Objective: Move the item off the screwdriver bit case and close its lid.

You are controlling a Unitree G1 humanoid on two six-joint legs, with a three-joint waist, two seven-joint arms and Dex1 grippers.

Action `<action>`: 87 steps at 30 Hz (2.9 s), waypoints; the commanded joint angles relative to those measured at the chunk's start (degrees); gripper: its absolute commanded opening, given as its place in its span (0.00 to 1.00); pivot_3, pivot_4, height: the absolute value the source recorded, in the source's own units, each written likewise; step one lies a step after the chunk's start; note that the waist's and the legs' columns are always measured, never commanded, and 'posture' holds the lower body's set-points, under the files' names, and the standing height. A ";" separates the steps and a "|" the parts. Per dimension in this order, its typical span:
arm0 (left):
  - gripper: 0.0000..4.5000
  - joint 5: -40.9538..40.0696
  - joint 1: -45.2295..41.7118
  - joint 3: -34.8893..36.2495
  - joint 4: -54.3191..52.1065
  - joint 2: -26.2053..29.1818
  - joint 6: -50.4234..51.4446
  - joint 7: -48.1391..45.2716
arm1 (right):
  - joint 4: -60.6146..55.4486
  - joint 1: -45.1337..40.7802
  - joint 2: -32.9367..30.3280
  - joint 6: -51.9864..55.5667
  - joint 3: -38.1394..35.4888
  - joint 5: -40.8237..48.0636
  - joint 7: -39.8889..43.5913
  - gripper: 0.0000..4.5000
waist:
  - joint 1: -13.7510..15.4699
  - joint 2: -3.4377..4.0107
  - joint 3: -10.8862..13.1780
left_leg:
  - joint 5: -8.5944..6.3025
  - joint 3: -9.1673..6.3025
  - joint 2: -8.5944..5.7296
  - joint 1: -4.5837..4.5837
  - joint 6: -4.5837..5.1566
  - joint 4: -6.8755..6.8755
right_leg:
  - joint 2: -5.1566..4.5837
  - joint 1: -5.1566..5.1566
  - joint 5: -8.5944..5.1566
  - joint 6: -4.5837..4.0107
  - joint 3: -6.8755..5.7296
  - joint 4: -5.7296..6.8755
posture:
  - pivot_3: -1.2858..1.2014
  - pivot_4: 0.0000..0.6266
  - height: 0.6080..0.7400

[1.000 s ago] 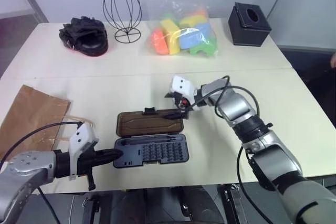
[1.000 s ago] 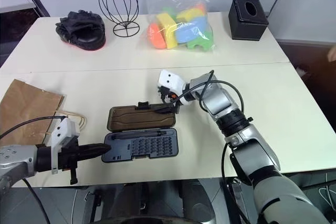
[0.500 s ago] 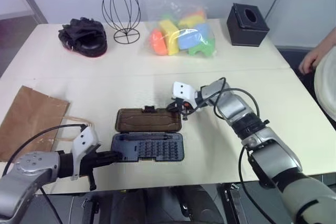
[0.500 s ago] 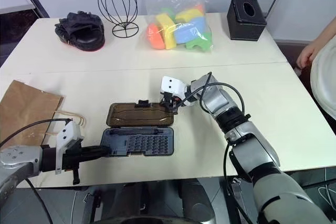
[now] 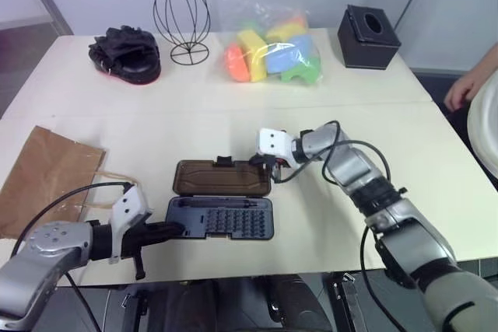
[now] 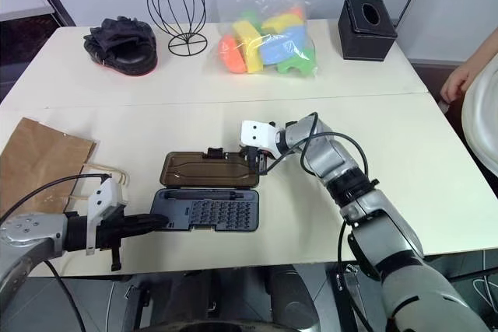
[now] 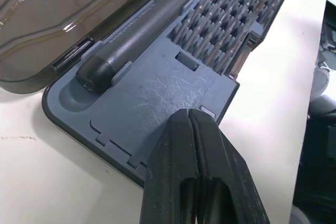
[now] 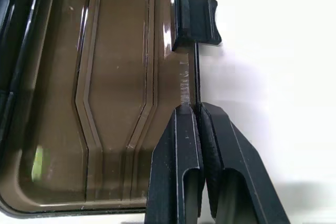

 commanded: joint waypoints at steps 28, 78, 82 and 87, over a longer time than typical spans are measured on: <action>0.00 -5.71 -22.09 5.38 22.44 -1.68 5.98 6.83 | -30.01 11.13 -6.23 1.25 -4.20 -3.68 -7.90 0.03 | 0.25 -0.12 0.04 | 0.02 0.00 -0.04 -0.09 -0.03 0.00 | 0.02 -0.06 -0.05 -0.07 0.00 -0.09 | 0.52 0.24 0.98; 0.00 1.38 -5.88 -3.14 3.90 0.99 -0.08 -5.45 | 19.37 -11.06 7.09 8.38 -1.15 6.18 4.10 0.44 | -0.24 -0.13 0.06 | 0.02 0.03 0.01 -0.13 -0.03 -0.08 | 0.00 -0.16 0.05 0.10 -0.02 -0.07 | 0.52 0.24 0.98; 0.00 1.71 -5.62 -3.32 4.59 1.22 -0.65 -6.05 | 21.51 -11.30 7.68 6.99 -0.94 5.67 5.01 0.03 | -0.27 -0.11 0.05 | 0.01 0.03 0.02 -0.11 -0.03 -0.08 | 0.01 -0.14 0.05 0.10 -0.02 -0.07 | 0.52 0.24 0.98; 0.00 1.40 -5.10 -3.43 4.71 1.26 -0.38 -6.20 | 21.81 -10.44 7.55 5.47 0.04 4.39 6.19 0.01 | -0.43 -0.08 0.01 | 0.01 0.03 0.04 0.08 -0.02 -0.09 | 0.03 -0.01 0.05 0.08 -0.02 -0.04 | 0.52 0.24 0.98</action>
